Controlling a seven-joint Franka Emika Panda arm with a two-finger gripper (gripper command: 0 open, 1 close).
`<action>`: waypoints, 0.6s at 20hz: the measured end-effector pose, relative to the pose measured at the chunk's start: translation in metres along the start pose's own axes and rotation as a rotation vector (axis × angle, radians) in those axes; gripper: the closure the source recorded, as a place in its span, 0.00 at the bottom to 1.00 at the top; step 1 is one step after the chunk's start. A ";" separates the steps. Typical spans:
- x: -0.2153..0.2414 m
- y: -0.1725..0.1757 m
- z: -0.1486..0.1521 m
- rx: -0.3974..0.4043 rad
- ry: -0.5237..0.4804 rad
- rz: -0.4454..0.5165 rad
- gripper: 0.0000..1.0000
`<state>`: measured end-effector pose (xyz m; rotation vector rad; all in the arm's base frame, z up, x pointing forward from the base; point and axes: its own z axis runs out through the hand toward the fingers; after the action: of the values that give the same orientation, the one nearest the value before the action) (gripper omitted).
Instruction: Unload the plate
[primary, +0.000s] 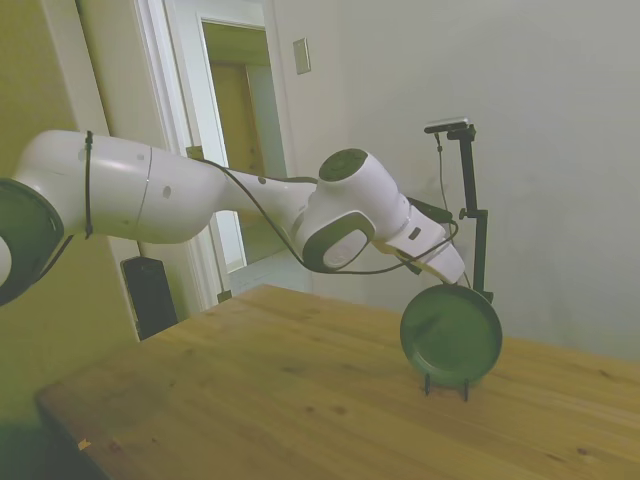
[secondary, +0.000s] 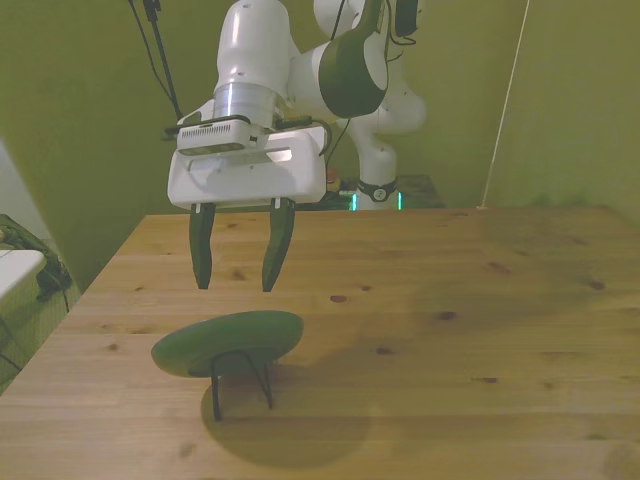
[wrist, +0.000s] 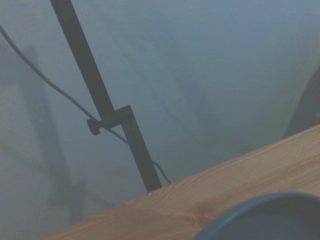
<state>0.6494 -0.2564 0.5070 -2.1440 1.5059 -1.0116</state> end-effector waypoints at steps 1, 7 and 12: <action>-0.002 -0.001 0.002 0.010 0.010 0.002 0.00; -0.014 0.003 0.020 0.018 0.011 0.037 0.00; -0.023 0.007 0.034 0.006 -0.002 0.077 0.00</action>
<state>0.6646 -0.2426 0.4713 -2.0654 1.5701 -0.9863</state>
